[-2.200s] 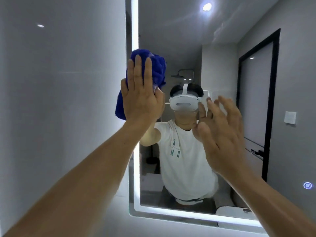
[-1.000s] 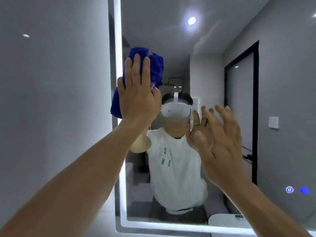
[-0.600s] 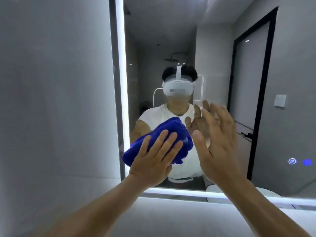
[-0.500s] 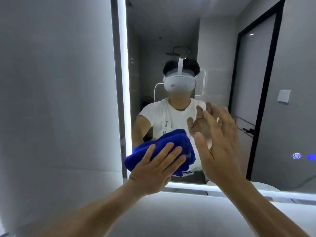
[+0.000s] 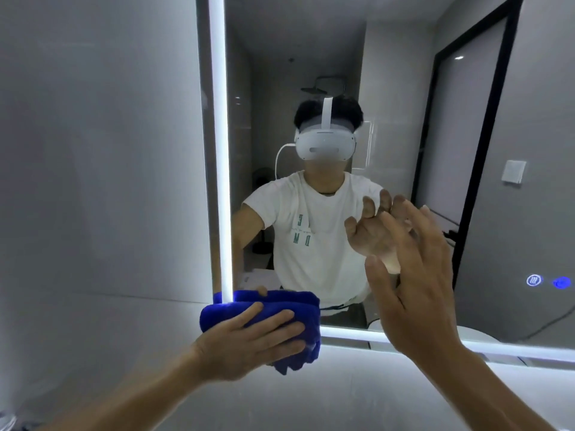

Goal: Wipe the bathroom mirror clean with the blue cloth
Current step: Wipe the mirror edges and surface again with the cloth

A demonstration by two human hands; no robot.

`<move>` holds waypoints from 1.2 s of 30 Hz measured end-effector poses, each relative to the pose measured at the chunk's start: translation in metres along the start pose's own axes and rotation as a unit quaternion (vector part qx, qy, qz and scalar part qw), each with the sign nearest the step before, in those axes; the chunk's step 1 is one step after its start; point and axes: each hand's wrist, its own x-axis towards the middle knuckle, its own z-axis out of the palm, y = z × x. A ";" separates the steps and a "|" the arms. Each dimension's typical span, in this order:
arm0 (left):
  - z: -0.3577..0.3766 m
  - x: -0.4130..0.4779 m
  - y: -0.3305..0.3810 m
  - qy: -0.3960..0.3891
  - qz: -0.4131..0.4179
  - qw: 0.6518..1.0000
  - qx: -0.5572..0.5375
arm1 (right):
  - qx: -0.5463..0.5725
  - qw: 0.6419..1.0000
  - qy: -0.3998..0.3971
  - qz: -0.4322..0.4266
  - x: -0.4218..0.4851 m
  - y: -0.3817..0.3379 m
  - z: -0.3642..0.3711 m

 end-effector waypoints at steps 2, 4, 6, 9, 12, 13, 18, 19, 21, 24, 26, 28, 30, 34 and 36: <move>-0.005 -0.004 -0.016 0.022 -0.046 0.999 -0.005 | 0.001 1.000 -0.003 -0.004 -0.002 0.002 -0.005; -0.014 0.001 -0.038 0.068 -0.161 0.984 -0.043 | 0.006 1.000 -0.008 -0.013 -0.003 0.004 -0.009; -0.025 0.026 -0.063 0.111 -0.314 0.939 -0.085 | 0.009 1.000 -0.008 -0.026 -0.002 0.004 -0.009; -0.039 0.091 -0.084 0.153 -0.518 0.836 -0.098 | 0.006 0.999 -0.011 -0.031 0.000 0.009 -0.008; -0.048 0.150 -0.077 0.186 -0.636 0.741 -0.106 | 0.015 0.999 -0.007 -0.034 0.003 0.019 -0.014; -0.049 0.163 -0.065 0.187 -0.648 0.730 -0.108 | 0.018 0.999 -0.008 -0.034 0.004 0.022 -0.017; -0.046 0.199 0.038 0.144 -0.493 0.848 -0.128 | 0.011 1.000 -0.005 -0.028 0.003 0.033 -0.032; -0.044 0.198 0.055 0.132 -0.441 0.879 -0.126 | 0.011 1.000 -0.003 -0.027 0.001 0.035 -0.035; -0.038 0.190 0.074 0.113 -0.346 0.925 -0.109 | 0.013 1.000 0.001 -0.024 -0.003 0.039 -0.038; -0.027 0.171 0.075 0.075 -0.190 0.975 -0.083 | 0.023 1.000 -0.015 0.008 -0.005 0.036 -0.035; -0.020 0.146 0.071 0.033 -0.088 0.993 -0.070 | 0.022 1.000 -0.019 0.011 -0.004 0.031 -0.028; -0.012 0.109 0.064 0.015 -0.026 0.998 -0.046 | 0.014 1.000 -0.023 0.005 -0.005 0.024 -0.019; -0.003 0.067 0.053 0.027 -0.003 0.999 -0.022 | 0.008 1.000 -0.023 -0.001 -0.004 0.019 -0.010; 0.001 0.001 0.006 0.027 -0.026 0.999 -0.025 | 0.014 0.999 -0.030 -0.021 0.002 0.005 0.008; -0.002 -0.019 -0.022 0.039 -0.079 0.996 -0.033 | 0.017 0.999 -0.025 -0.038 0.006 -0.002 0.013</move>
